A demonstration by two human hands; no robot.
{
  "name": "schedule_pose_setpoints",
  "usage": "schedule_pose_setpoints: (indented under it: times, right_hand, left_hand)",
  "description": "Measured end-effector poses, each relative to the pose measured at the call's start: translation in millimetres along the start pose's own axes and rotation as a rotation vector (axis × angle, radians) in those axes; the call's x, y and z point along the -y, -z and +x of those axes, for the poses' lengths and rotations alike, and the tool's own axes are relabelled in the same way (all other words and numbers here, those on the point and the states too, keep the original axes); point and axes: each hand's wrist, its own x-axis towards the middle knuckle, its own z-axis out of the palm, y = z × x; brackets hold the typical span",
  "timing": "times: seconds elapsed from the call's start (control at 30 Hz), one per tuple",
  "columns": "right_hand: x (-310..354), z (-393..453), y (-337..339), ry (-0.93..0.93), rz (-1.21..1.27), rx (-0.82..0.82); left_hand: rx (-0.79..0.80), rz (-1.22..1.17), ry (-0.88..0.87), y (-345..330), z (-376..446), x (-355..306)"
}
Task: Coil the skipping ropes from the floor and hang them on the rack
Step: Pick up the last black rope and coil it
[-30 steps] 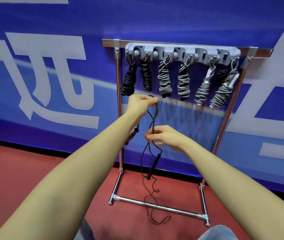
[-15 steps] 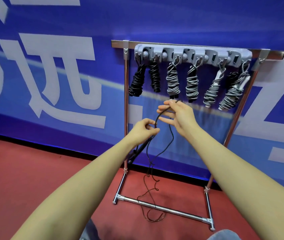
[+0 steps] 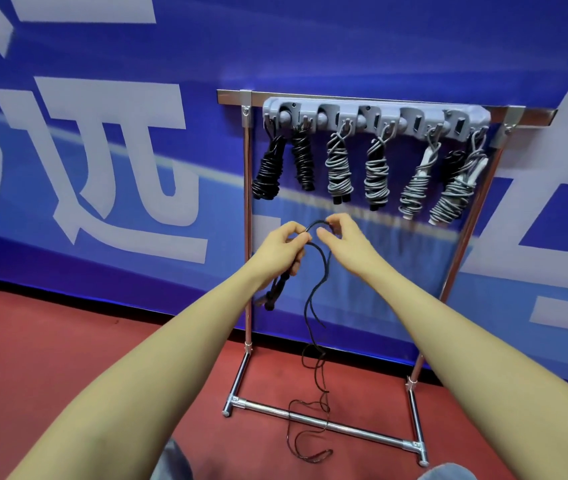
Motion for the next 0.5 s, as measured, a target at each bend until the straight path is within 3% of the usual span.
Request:
schedule_pose_setpoints:
  times: [0.1,0.2,0.3,0.4,0.5]
  right_hand:
    - [-1,-3,4,0.046,-0.029,0.101]
    - [-1,-8,8,0.059,0.213,0.218]
    - [10,-7,5,-0.055,0.413,0.197]
    - [17,-5,6,-0.167,0.459,0.259]
    - [17,-5,7,-0.092,0.353,0.358]
  left_hand:
    - [-0.003,-0.009,0.018,9,2,-6]
    - [-0.001,0.027,0.035,17,4,-10]
    - [0.048,0.009,0.039,19,1,-13]
    - [0.047,0.007,0.039,19,1,-15]
    - [0.027,0.004,0.055,21,0,-14]
